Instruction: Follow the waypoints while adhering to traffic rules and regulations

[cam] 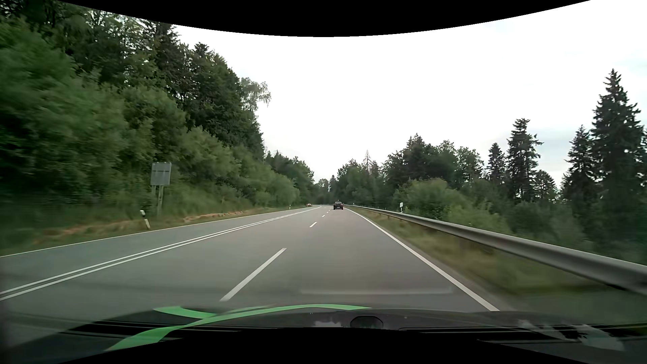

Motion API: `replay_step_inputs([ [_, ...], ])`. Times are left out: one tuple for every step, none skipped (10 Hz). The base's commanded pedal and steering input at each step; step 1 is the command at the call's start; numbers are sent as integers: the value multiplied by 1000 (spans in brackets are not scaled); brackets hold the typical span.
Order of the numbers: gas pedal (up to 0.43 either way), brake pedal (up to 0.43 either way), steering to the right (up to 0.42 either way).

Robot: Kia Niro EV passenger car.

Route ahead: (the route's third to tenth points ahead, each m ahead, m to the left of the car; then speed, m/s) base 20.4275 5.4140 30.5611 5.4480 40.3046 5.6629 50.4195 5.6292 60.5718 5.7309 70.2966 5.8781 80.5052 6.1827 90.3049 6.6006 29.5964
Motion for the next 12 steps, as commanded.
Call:
replay_step_inputs([
  [248, 0, -2],
  [248, 0, -2],
  [240, 0, -2],
  [220, 0, -2],
  [220, 0, -2],
  [220, 0, -2],
  [240, 0, -2],
  [248, 0, -2],
  [260, 0, -2],
  [260, 0, -2],
  [248, 0, -2],
  [228, 0, -2],
])
